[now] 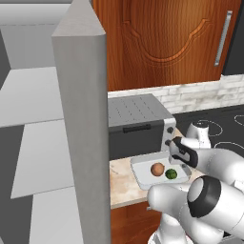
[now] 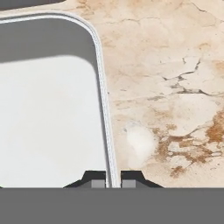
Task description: Take the avocado and onion out of the freezer and place them in the tupperware container on the counter. Then put the tupperware containing the vegetables back in the freezer.
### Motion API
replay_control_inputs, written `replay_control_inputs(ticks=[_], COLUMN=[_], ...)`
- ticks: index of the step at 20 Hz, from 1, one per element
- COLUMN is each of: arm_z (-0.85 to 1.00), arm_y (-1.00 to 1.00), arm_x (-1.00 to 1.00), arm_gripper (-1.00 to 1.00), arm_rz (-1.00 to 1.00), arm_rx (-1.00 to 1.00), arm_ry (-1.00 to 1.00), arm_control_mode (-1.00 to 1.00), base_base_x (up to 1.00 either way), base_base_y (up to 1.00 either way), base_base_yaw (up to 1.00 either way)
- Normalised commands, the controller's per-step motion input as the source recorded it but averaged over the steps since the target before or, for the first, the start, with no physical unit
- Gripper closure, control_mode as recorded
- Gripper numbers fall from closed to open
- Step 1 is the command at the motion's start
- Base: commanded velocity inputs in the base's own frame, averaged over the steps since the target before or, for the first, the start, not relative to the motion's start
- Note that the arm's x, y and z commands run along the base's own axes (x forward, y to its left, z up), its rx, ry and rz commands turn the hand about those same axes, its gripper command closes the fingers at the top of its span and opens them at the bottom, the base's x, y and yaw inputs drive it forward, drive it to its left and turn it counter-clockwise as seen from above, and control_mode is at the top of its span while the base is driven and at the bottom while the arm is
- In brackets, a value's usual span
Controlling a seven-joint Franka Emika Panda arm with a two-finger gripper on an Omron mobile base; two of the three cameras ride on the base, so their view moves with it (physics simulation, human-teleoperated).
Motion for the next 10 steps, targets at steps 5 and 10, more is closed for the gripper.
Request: replay_control_inputs(ticks=[5,10], arm_z=[-0.07,-0.02], arm_y=[0.0,-0.01], arm_x=[0.0,-0.04], arm_gripper=[1.0,1.0], arm_rz=[0.0,0.0], arm_rx=[0.0,0.0], arm_ry=[0.02,-0.02], arm_control_mode=[-1.0,-1.0], base_base_x=[0.0,0.0], base_base_y=[0.0,0.0], base_base_yaw=[0.0,0.0])
